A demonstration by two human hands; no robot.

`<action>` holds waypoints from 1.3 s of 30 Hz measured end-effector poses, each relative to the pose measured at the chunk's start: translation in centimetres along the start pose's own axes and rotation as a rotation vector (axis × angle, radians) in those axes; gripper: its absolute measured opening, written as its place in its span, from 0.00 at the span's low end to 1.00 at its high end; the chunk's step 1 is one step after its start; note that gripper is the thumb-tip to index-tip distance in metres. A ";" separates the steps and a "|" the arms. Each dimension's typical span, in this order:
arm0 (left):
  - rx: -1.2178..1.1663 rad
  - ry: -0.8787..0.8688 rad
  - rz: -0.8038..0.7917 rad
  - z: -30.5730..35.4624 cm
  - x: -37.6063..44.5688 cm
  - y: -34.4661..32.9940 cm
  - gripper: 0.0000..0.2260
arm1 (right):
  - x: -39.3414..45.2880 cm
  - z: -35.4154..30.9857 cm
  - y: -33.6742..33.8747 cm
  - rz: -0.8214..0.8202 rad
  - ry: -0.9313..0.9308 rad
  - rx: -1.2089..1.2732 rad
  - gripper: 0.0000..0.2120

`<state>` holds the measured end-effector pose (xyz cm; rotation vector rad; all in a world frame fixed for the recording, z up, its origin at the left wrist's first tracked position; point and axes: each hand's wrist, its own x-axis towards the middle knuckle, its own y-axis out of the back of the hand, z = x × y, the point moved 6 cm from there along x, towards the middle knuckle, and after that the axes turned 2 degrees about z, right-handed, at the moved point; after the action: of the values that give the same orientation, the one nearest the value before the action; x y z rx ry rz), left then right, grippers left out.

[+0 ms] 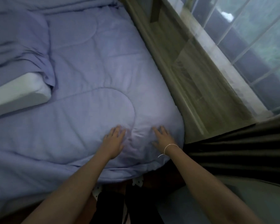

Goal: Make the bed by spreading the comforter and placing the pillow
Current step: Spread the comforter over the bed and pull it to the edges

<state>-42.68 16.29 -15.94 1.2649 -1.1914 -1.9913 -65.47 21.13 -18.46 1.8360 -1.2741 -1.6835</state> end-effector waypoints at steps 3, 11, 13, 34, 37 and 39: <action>-0.027 0.151 0.056 -4.1 -3.2 1.5 0.30 | 0.2 -4.9 1.3 0.032 0.065 -0.065 0.36; -0.114 0.520 0.322 -19.8 -16.9 6.5 0.30 | -0.4 -25.9 0.3 0.036 0.343 -0.256 0.35; -0.125 0.604 0.381 -24.4 -21.6 7.5 0.29 | -1.5 -32.8 -0.7 0.036 0.433 -0.280 0.34; -0.289 1.019 0.695 -54.8 -56.1 3.8 0.24 | -14.8 -78.5 -18.2 0.070 0.929 -0.466 0.35; -0.271 1.011 0.702 -58.2 -56.8 4.8 0.24 | -14.9 -83.3 -19.1 0.082 0.948 -0.446 0.35; -0.265 0.989 0.703 -60.8 -57.0 5.6 0.24 | -14.1 -87.1 -19.5 0.109 0.947 -0.420 0.35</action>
<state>36.87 32.31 3.80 1.2044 -0.6742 -0.7832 23.52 15.56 -3.68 1.8560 -0.5457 -0.7288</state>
